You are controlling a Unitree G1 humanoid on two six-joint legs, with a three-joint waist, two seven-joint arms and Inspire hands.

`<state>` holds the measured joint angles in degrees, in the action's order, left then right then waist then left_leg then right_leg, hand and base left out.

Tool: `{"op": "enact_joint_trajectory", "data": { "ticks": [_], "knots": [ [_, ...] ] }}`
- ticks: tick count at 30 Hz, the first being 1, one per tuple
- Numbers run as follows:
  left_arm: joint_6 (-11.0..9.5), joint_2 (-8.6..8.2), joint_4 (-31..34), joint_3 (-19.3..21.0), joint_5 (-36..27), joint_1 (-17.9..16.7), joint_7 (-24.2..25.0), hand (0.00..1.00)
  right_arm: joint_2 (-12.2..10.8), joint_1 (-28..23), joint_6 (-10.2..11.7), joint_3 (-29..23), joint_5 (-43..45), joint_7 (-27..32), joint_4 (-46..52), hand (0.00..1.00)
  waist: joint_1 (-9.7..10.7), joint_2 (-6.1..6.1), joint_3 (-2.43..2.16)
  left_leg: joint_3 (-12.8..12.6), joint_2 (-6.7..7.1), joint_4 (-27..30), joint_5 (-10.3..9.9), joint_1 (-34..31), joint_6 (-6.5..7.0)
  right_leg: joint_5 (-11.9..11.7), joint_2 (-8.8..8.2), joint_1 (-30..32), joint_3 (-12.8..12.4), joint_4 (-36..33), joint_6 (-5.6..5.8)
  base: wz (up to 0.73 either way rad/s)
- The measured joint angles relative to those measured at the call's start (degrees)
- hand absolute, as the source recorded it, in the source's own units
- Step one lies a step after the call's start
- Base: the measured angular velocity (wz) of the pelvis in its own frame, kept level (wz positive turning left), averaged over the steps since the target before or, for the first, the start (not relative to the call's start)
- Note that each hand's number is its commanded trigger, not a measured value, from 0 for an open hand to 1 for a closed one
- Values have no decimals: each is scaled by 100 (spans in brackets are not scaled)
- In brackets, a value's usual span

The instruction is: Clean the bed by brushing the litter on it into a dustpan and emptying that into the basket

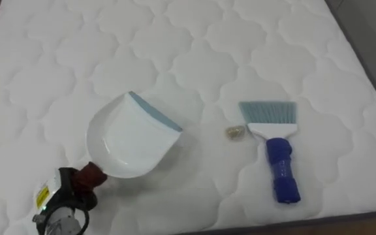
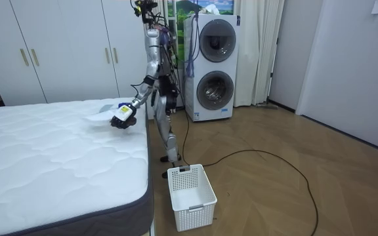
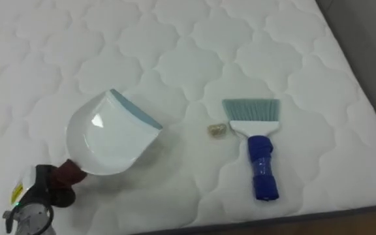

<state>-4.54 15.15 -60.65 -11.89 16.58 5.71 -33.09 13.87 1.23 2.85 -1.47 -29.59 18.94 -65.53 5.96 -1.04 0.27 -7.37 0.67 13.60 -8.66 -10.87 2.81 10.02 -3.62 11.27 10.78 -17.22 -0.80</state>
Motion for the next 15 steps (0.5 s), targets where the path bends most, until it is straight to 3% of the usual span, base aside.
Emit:
{"op": "enact_joint_trajectory", "data": {
  "ticks": [7,11,15],
  "knots": [
    [23,-20,47,-25,695,-67,-146,100,11,367,138,-212,-790,545,835,0,-17,56,29,-73,-3,344,-13,-421,10,116,-58,515,-125,-453,-37,-1],
    [24,-20,50,-20,1041,-39,-250,100,29,510,174,-224,-714,923,1177,0,5,76,42,-134,-5,415,-15,-538,13,143,-123,693,-135,-608,-51,-7],
    [25,0,158,-11,1385,45,-286,100,57,668,269,-263,-76,1321,1450,0,15,110,64,-228,-3,495,-16,-766,17,165,-119,997,-281,-779,-59,-10]
  ]
}}
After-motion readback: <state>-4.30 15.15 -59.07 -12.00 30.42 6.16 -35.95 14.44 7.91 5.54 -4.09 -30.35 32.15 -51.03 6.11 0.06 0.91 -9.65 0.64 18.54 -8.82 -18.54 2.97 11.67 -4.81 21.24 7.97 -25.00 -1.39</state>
